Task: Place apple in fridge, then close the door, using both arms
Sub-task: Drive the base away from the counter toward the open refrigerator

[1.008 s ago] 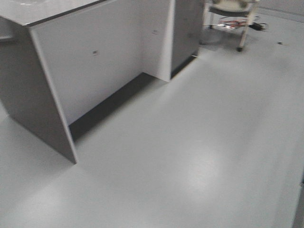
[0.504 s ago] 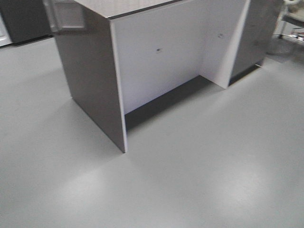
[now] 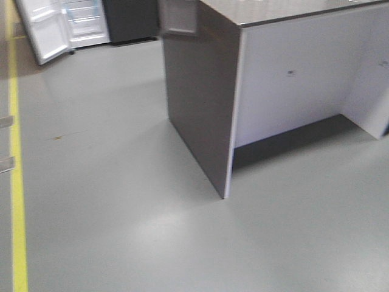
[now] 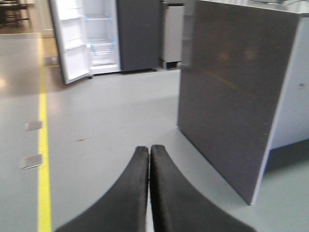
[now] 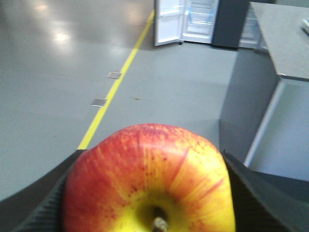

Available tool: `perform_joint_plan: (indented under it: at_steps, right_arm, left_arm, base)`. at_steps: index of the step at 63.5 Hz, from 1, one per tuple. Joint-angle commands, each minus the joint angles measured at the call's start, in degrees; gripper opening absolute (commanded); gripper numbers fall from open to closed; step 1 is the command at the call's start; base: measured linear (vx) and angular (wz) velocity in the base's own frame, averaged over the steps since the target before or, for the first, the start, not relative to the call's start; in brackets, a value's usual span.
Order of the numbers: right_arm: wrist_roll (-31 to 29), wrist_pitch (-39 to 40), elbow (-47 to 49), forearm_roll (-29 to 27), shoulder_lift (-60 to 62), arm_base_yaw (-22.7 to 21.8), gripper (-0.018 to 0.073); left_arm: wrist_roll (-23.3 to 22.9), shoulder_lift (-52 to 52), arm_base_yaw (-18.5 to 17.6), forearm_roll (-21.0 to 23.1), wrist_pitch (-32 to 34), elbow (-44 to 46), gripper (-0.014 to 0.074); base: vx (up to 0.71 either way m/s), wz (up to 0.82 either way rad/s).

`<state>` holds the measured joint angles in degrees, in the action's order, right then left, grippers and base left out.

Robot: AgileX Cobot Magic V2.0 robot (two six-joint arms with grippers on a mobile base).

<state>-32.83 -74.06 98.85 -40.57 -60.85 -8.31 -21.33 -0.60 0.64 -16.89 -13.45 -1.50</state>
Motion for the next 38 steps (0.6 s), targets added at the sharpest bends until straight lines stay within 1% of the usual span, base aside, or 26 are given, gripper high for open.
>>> perform_joint_plan:
  at_steps: [1, 18, 38]
  right_arm:
    - [-0.11, 0.93, 1.27, -2.33, 0.45, -0.20, -0.0003]
    - [-0.11, 0.93, 1.27, -2.33, 0.45, -0.20, -0.0003]
    - [-0.11, 0.93, 1.27, -2.33, 0.45, -0.20, -0.0003]
  left_arm:
    - [-0.22, -0.34, -0.16, 0.18, 3.97, -1.20, -0.0006]
    - [-0.22, -0.34, -0.16, 0.18, 3.97, -1.20, -0.0006]
    - [-0.22, -0.34, -0.16, 0.18, 3.97, -1.20, -0.0006]
  base:
    - [0.06, 0.54]
    - [0.08, 0.51]
    - [0.13, 0.42]
